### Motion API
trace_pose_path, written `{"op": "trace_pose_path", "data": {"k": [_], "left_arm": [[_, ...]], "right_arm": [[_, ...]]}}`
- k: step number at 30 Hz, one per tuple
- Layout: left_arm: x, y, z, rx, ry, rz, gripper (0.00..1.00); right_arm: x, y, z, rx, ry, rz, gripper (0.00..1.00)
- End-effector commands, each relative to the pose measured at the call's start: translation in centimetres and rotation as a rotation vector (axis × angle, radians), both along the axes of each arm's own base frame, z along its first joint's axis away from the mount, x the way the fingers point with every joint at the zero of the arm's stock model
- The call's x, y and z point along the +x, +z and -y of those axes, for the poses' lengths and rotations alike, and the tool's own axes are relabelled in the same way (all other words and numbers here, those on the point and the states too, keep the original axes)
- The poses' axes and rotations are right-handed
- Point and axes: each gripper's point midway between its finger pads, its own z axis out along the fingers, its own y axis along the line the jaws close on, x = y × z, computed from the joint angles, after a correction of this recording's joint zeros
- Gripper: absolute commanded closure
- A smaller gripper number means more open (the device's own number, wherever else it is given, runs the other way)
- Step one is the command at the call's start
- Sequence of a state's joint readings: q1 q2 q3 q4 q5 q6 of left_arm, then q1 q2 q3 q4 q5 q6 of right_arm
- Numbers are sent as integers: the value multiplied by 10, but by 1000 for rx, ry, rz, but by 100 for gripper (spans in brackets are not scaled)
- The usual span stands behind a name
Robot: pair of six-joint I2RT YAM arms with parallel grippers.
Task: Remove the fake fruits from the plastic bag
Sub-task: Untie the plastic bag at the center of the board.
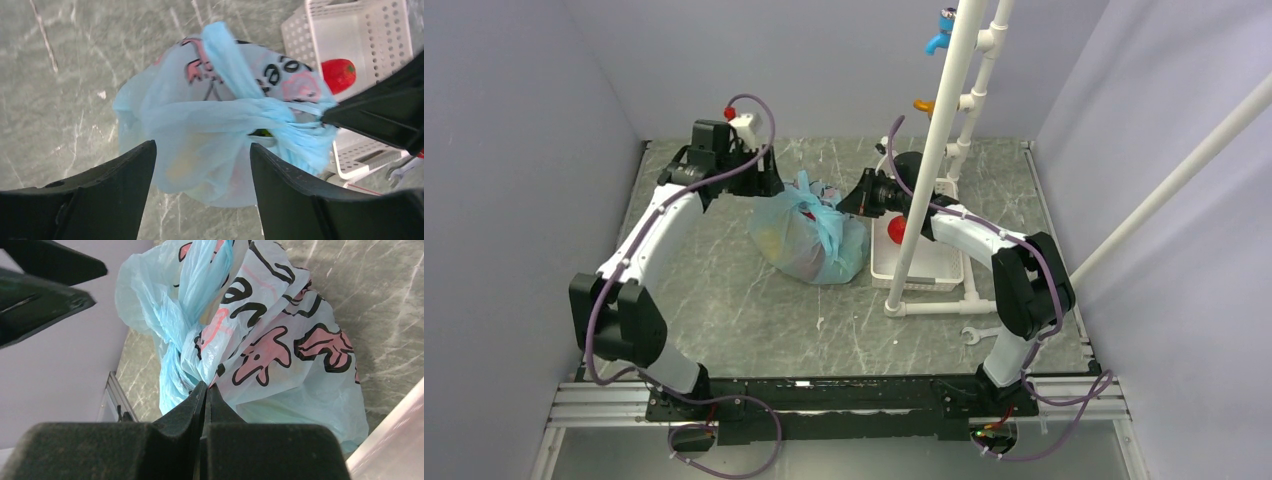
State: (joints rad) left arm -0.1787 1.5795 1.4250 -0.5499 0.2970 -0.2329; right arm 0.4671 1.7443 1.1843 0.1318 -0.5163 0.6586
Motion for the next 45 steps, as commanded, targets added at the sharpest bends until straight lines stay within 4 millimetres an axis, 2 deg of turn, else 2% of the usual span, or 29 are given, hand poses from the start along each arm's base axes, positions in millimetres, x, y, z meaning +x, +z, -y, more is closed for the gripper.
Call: {"op": "trace_pose_path", "data": {"k": [1, 5, 9, 13, 19, 24, 27, 35, 40, 45], "left_arm": [[-7, 31, 11, 173, -83, 192, 24], [-4, 23, 19, 280, -93, 199, 20], [2, 22, 42, 239, -142, 192, 29], [8, 9, 56, 236, -188, 124, 35], [0, 1, 72, 194, -243, 102, 28], [-13, -6, 94, 167, -327, 64, 22], [-15, -9, 99, 157, -342, 60, 21], [-8, -23, 91, 219, -293, 29, 31], [-4, -25, 82, 263, -250, 31, 48], [-2, -18, 76, 279, -214, 60, 67]], "right_arm": [[-1, 29, -5, 51, 41, 75, 100], [-3, 32, -4, 48, 41, 81, 100], [-7, 33, -6, 61, 55, 77, 100], [-8, 31, -4, 48, 53, 73, 100], [-8, 31, -6, 63, 55, 66, 100], [-7, 28, -5, 59, 50, 62, 100], [-7, 28, -6, 62, 51, 58, 100], [-9, 31, -5, 69, 48, 62, 100], [-10, 33, -6, 76, 50, 62, 100], [-12, 33, -5, 77, 48, 62, 100]]}}
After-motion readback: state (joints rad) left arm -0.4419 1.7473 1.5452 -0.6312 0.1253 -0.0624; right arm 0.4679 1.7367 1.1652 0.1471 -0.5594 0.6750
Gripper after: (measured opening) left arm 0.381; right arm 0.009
